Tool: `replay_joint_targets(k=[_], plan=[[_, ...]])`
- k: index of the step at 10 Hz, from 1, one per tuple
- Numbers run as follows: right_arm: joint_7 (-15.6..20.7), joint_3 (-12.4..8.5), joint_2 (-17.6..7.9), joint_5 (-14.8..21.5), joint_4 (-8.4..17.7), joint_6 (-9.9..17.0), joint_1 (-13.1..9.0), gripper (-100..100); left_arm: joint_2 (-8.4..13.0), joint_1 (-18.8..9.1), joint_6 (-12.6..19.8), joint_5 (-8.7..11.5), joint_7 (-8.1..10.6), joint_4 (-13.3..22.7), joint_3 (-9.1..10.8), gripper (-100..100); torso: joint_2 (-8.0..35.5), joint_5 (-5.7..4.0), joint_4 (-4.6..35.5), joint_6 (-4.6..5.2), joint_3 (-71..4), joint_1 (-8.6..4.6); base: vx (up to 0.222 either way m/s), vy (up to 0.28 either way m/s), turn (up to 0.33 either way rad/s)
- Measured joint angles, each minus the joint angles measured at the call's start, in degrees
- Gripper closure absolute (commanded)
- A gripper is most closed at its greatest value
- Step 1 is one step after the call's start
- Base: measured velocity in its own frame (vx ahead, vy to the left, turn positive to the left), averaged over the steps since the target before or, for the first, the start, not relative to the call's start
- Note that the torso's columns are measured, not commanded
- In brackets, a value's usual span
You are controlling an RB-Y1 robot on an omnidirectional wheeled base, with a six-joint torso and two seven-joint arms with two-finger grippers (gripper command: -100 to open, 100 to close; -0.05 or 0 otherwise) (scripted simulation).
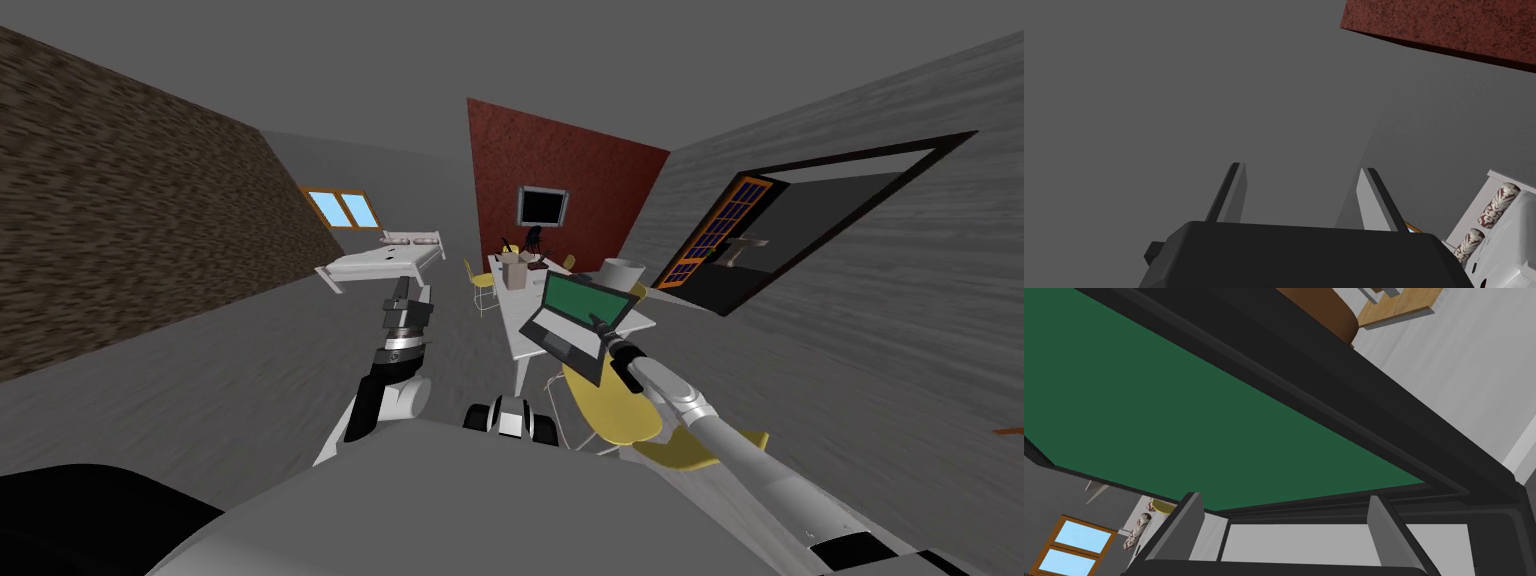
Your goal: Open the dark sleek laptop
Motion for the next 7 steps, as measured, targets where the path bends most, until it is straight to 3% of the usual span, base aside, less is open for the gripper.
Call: replay_joint_targets(k=[1,2,3,5,6,7], plan=[[1.63,0.36,-0.37,-0.64,-0.26,0.22,-0.11,-100,0.0,0.0,0.0,0.0,0.0,0.0,0.0,0,-0.07,-0.06,-0.04,-0.01,-0.04,-0.14,-0.001,0.005,0.001],[2.96,0.58,-0.56,-0.97,-0.37,0.46,-0.13,-100,0.0,0.0,0.0,0.0,0.0,0.0,0.0,0,-0.06,-0.06,-0.02,0.0,-0.04,-0.18,-0.008,-0.056,-0.358],[4.49,1.15,0.72,-2.88,-0.73,-0.72,-1.97,-100,0.01,0.02,0.0,0.0,0.0,0.0,0.02,0,0.0,-0.09,0.01,0.07,-0.01,-0.32,0.018,-0.074,-0.362],[7.6,2.91,1.89,-6.74,-1.46,-2.66,-6.57,-100,0.01,0.0,0.0,0.0,0.0,0.0,0.01,0,-0.01,-0.01,0.01,-0.12,-0.02,0.01,0.0,-0.023,-0.012],[9.1,0.97,3.33,-5.65,-0.97,-5.02,-7.39,-100,0.0,0.0,0.0,0.0,0.0,0.0,0.0,0,0.04,0.06,0.06,-0.1,0.02,0.15,-0.004,-0.005,0.015],[10.62,0.93,3.7,-5.42,-1.0,-6.89,-8.15,-100,0.0,0.0,0.0,0.0,0.0,0.0,0.0,0,0.04,0.04,0.03,-0.03,0.03,0.1,0.0,0.0,0.0]])
